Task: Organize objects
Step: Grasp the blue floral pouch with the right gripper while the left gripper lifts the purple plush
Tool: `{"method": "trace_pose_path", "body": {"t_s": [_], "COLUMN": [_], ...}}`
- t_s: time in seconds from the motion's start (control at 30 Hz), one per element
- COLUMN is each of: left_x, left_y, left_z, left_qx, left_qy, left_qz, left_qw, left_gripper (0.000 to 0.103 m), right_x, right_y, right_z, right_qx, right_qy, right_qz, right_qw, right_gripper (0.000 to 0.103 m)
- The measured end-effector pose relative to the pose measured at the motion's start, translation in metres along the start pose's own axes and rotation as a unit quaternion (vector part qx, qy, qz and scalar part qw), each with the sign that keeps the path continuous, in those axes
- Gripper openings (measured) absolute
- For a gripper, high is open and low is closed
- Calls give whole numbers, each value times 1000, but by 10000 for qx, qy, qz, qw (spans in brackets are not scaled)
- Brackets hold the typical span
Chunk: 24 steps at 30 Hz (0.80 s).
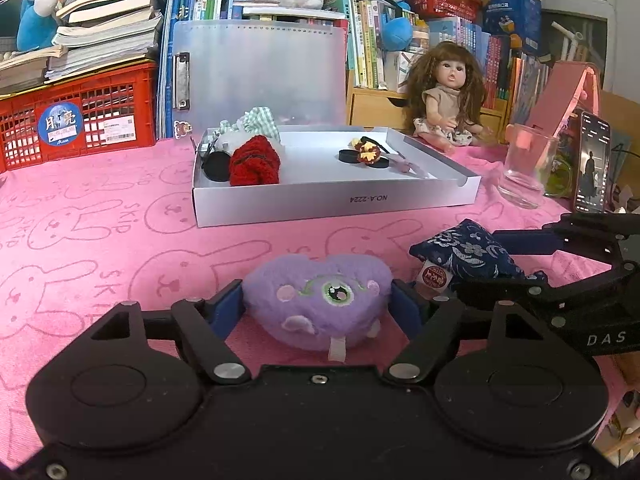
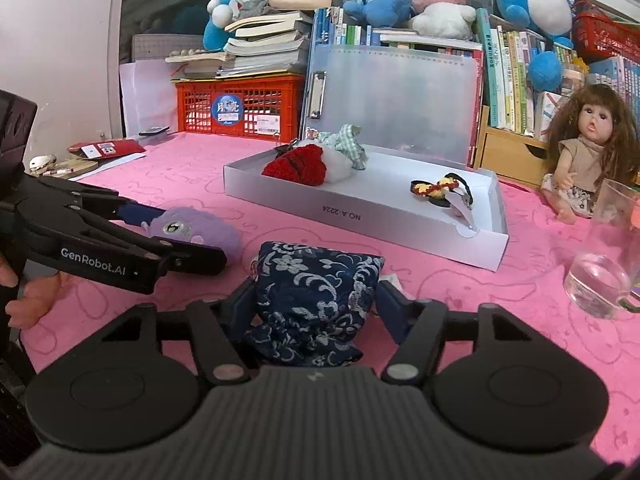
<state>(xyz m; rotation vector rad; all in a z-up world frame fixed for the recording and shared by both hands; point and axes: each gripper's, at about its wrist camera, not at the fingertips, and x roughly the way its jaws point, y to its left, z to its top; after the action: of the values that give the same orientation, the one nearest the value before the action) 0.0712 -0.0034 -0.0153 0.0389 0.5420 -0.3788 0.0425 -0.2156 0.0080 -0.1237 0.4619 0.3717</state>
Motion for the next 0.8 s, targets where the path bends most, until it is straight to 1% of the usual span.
{"method": "trace_pose_path", "body": {"t_s": [0.03,0.13,0.2,0.27,0.33,0.4,0.5,0.63,0.8], "left_x": [0,-1,-3,-4,-5,-5,-8,-12,-9], "left_y": [0,0,1,4,9,11,9,6,9], "left_z": [0,-1,0,2,5,9,16,30,48], "left_qx": [3,-15,-60,-139,-348,-445,-327,-240,-243], "left_qy": [-7,-38,-110,-140,-91,-69,-170,-291,-373], "left_qz": [3,20,127,147,86,25,95,93,167], "left_qw": [10000,10000,9998,9997,9993,9990,9993,9992,9989], "left_gripper": [74,71,70,70,70,70,70,70,70], "right_x": [0,-2,-4,-6,-9,-13,-20,-27,-29], "right_y": [0,-2,-1,-1,0,-3,-11,-30,-57], "right_z": [0,-1,-1,-1,0,3,13,27,42], "right_qx": [12,53,41,-19,-5,19,206,585,1038], "right_qy": [-9,-66,-103,-116,-108,-152,-289,-468,-491], "right_qz": [6,-21,-44,-25,24,35,3,-99,-267], "right_qw": [10000,10000,9999,9999,9999,9999,9994,9971,9930], "right_gripper": [64,57,53,52,52,52,52,52,52]}}
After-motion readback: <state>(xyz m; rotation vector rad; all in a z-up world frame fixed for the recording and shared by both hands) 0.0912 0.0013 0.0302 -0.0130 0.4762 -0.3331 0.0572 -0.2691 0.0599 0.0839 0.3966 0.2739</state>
